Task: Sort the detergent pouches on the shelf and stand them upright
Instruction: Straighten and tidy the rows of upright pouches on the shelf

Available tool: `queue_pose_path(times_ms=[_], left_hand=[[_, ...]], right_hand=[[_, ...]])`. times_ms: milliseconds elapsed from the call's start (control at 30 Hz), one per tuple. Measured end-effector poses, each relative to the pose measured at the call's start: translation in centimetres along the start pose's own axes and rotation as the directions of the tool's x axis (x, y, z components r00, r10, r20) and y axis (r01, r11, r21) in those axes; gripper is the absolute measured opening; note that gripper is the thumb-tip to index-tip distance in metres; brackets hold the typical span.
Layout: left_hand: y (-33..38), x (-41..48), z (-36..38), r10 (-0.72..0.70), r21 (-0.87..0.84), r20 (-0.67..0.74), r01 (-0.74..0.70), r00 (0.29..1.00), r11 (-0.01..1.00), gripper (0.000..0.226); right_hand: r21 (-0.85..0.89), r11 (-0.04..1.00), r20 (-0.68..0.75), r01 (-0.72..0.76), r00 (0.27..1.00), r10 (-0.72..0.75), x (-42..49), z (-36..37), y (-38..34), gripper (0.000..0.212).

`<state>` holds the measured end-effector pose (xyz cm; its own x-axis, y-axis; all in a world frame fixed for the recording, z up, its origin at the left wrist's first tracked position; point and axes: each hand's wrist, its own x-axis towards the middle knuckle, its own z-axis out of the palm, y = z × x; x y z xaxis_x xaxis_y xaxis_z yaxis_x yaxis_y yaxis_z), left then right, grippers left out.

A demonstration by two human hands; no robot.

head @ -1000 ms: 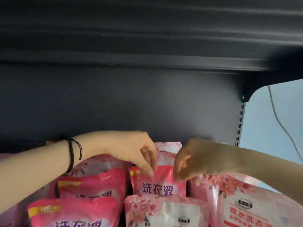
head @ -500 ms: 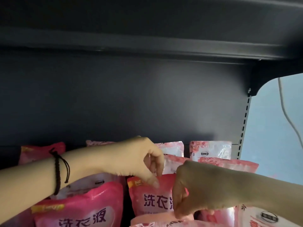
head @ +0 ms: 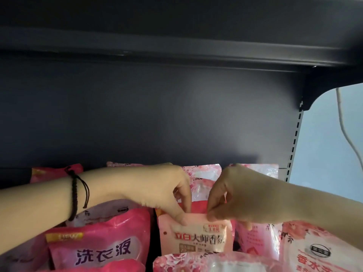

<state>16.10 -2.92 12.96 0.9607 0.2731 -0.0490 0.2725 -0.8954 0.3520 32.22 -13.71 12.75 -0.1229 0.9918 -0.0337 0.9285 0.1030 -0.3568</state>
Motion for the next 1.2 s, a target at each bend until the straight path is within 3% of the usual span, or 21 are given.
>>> queue_pose_path(times_ms=[133,267,367,500,567,667,733,867,933,1100,1200], left_hand=[[-0.7,0.5,-1.1,0.01,-0.065,-0.125,-0.019,0.992,0.998,0.007],[-0.8,0.6,-1.7,0.013,-0.184,-0.219,-0.054,0.976,0.981,0.011],[-1.1,0.4,-2.0,-0.013,-0.247,-0.263,-0.054,0.965,0.968,0.008],[-1.3,-0.2,-2.3,-0.068,-0.3,-0.271,-0.017,0.96,0.954,0.003],[-1.3,-0.6,-2.6,-0.103,-0.368,-0.287,-0.01,0.952,0.93,0.003],[-1.5,-1.1,-2.8,-0.158,-0.545,-0.363,-0.072,0.919,0.835,0.014],[-1.4,-1.4,-2.6,-0.202,-0.678,-0.382,-0.126,0.902,0.724,0.025],[-0.5,-2.2,-2.2,-0.267,-0.819,-0.422,-0.238,0.866,0.523,0.044],[0.4,-2.7,-2.5,-0.334,-0.847,-0.465,-0.302,0.82,0.438,0.039],[2.3,-4.8,-3.6,-0.426,-0.792,-0.611,-0.518,0.667,0.325,0.014],[2.4,-7.2,-4.0,-0.44,-0.752,-0.655,-0.586,0.614,0.302,0.013]], right_hand=[[0.033,0.997,-0.149,0.066,0.987,-0.06,0.0,-1.6,0.9,0.007],[0.061,0.998,-0.148,0.013,0.989,-0.004,-0.2,-3.1,1.9,0.026],[0.095,0.994,-0.124,-0.052,0.99,0.064,-0.4,-3.4,2.4,0.027],[0.348,0.936,-0.029,-0.051,0.997,0.065,-0.2,-3.4,2.5,0.02],[0.585,0.811,-0.014,-0.011,1.0,0.023,0.0,-3.2,2.4,0.01],[0.853,0.52,-0.063,0.047,0.998,0.012,0.3,-3.0,1.6,0.011],[0.89,0.435,-0.157,0.134,0.988,0.016,0.5,-3.1,1.0,0.011],[0.87,0.364,-0.369,0.333,0.929,0.032,0.8,-3.8,-0.8,0.006],[0.85,0.335,-0.439,0.406,0.898,0.025,1.0,-4.2,-1.9,0.009],[0.83,0.299,-0.499,0.471,0.866,0.022,1.4,-3.7,-5.5,0.035],[0.841,0.263,-0.498,0.473,0.867,0.032,1.5,-2.7,-7.5,0.03]])
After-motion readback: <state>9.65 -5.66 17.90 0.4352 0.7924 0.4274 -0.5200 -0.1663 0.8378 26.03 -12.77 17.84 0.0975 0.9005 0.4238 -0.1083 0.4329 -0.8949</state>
